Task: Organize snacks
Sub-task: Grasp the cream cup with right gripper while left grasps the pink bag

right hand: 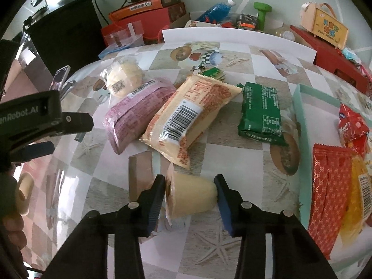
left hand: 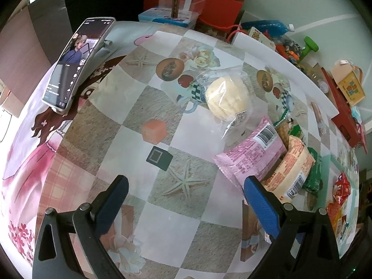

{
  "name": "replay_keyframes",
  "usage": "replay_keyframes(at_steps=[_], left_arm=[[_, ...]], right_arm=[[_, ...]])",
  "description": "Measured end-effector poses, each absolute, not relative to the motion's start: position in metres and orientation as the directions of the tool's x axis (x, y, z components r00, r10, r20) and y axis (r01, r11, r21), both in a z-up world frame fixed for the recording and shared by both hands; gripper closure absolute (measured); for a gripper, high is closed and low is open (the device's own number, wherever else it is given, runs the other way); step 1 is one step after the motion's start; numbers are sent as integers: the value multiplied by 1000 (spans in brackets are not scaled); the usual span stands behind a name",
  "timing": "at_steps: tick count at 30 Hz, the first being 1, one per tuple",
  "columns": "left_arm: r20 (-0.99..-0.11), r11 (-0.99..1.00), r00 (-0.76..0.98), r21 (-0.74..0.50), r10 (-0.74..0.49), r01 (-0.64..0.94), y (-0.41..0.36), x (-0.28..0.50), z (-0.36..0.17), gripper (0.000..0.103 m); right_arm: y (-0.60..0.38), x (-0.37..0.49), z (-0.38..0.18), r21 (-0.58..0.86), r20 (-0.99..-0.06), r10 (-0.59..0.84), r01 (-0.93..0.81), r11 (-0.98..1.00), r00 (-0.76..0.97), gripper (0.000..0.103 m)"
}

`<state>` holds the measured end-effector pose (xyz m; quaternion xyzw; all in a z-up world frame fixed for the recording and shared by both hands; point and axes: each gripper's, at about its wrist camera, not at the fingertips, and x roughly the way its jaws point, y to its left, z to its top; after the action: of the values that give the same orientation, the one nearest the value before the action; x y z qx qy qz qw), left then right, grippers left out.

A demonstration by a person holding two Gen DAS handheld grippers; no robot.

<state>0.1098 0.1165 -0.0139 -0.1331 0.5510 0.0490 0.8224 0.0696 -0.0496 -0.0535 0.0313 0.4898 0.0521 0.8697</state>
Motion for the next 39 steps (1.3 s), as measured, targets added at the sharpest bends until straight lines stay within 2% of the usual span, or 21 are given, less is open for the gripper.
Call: replay_keyframes(at_steps=[11,20,21,23,24,39], left_arm=[[-894,967,436,-193,-103,-168,104,120,-11,4],[-864,991,494,-132,-100,-30,69,129,-9,5],[-861,993,499,-116,-96,-10,64,130,-10,7],[-860,996,503,-90,-86,17,58,131,-11,21],[-861,996,502,-79,-82,27,56,132,-13,24],[-869,994,493,26,-31,109,29,142,-33,35]], right_arm=[[-62,73,-52,114,-847,116,-37,993,519,59],[-70,75,-53,128,-847,126,-32,991,516,59],[-71,76,-53,133,-847,129,-29,991,515,59],[-73,76,-54,140,-848,134,-28,990,513,59],[-73,76,-54,143,-848,137,-29,989,512,59],[-75,79,-54,156,-851,153,-36,987,502,59]])
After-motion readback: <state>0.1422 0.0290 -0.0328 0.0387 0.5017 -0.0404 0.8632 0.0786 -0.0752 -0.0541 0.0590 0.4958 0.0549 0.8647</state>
